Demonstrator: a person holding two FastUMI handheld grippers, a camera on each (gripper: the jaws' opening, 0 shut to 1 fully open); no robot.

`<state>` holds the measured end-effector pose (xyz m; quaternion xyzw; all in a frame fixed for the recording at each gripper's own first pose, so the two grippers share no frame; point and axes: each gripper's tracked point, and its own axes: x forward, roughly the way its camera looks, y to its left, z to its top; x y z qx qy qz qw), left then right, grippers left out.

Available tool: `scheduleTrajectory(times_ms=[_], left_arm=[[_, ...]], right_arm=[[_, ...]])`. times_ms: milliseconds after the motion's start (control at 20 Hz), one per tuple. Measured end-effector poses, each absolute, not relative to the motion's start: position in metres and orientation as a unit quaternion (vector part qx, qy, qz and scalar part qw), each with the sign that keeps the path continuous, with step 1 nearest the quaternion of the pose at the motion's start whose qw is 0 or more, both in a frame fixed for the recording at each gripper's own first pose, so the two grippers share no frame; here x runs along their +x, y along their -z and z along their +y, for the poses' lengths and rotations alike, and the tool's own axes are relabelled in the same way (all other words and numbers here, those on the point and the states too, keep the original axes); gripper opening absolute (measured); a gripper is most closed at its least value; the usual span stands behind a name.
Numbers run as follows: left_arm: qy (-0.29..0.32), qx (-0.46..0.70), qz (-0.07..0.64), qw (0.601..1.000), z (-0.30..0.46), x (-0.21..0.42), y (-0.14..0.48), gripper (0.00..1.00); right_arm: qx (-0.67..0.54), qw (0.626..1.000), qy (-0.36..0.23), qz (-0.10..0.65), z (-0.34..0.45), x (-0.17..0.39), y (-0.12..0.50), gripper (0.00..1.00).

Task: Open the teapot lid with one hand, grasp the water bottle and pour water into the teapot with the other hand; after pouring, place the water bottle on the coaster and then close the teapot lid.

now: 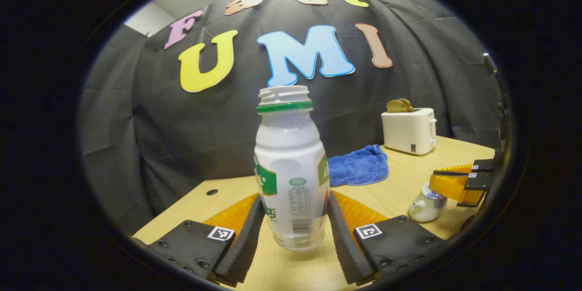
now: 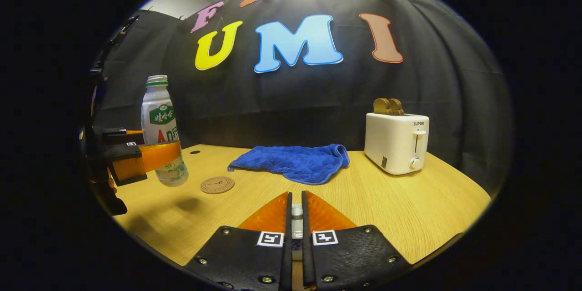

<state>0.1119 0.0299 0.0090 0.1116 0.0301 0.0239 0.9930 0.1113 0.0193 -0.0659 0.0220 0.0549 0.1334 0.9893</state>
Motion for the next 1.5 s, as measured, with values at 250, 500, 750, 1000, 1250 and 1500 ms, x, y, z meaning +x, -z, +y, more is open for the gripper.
scheduleTrajectory(times_ms=[250,500,750,1000,1250,1500], left_arm=[[-0.020,0.103,0.034,0.994,0.029,0.114,-0.005,0.87],[-0.018,0.104,0.036,0.994,0.031,0.123,-0.002,0.87],[-0.006,0.100,0.041,0.994,0.032,0.149,0.008,0.75],[0.016,0.058,0.067,0.996,0.037,0.183,0.020,0.85],[0.009,0.042,0.095,0.995,0.053,0.221,0.026,0.87],[0.011,0.015,0.124,0.992,0.056,0.235,0.052,0.87]], right_arm=[[0.005,0.991,-0.132,0.017,0.019,0.105,0.047,0.73],[-0.039,0.991,-0.121,-0.027,0.024,0.100,0.033,0.83],[-0.066,0.988,-0.131,-0.040,0.036,0.094,0.031,0.83],[-0.085,0.988,-0.126,-0.040,0.038,0.093,0.033,0.81],[-0.077,0.989,-0.119,-0.037,0.033,0.095,0.032,0.81],[-0.055,0.992,-0.106,-0.033,0.022,0.100,0.032,0.81]])
